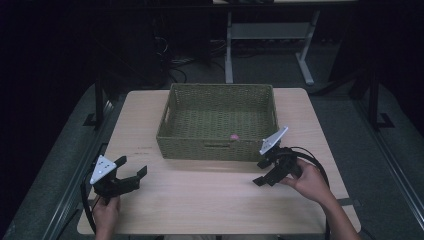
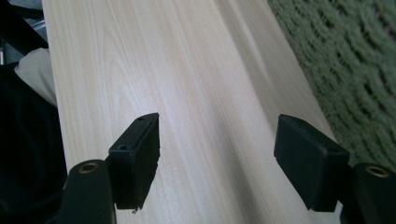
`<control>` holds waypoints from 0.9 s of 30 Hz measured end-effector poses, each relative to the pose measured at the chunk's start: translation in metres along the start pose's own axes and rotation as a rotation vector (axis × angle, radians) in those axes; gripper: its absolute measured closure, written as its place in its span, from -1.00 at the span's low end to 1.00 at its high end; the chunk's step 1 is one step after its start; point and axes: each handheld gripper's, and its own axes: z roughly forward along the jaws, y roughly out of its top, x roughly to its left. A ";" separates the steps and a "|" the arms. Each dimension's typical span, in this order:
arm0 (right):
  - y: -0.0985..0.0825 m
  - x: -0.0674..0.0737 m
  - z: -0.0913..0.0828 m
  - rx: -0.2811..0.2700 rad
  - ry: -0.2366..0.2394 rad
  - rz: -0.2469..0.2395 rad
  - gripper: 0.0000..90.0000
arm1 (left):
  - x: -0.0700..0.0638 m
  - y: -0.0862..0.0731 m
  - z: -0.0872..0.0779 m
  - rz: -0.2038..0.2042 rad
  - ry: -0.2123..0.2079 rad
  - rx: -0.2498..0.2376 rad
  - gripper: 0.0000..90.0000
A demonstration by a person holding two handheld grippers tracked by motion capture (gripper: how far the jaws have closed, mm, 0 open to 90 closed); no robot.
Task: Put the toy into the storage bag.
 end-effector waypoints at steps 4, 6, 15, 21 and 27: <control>-0.008 0.001 0.002 0.001 0.001 0.011 -0.32 | 0.000 0.000 0.000 0.000 0.000 0.001 -0.70; -0.012 0.001 0.003 -0.005 0.005 0.017 -0.32 | -0.001 0.000 0.000 0.001 0.000 0.000 -0.70; -0.031 0.002 0.002 -0.033 -0.020 0.035 -0.33 | -0.001 0.000 0.000 0.005 -0.001 0.003 -0.70; -0.043 0.004 0.000 -0.034 -0.039 0.052 -0.33 | -0.002 0.000 0.001 0.004 -0.001 0.001 -0.70; -0.056 0.004 -0.003 -0.052 -0.049 0.080 -0.32 | -0.002 0.000 0.001 0.008 -0.003 0.003 -0.70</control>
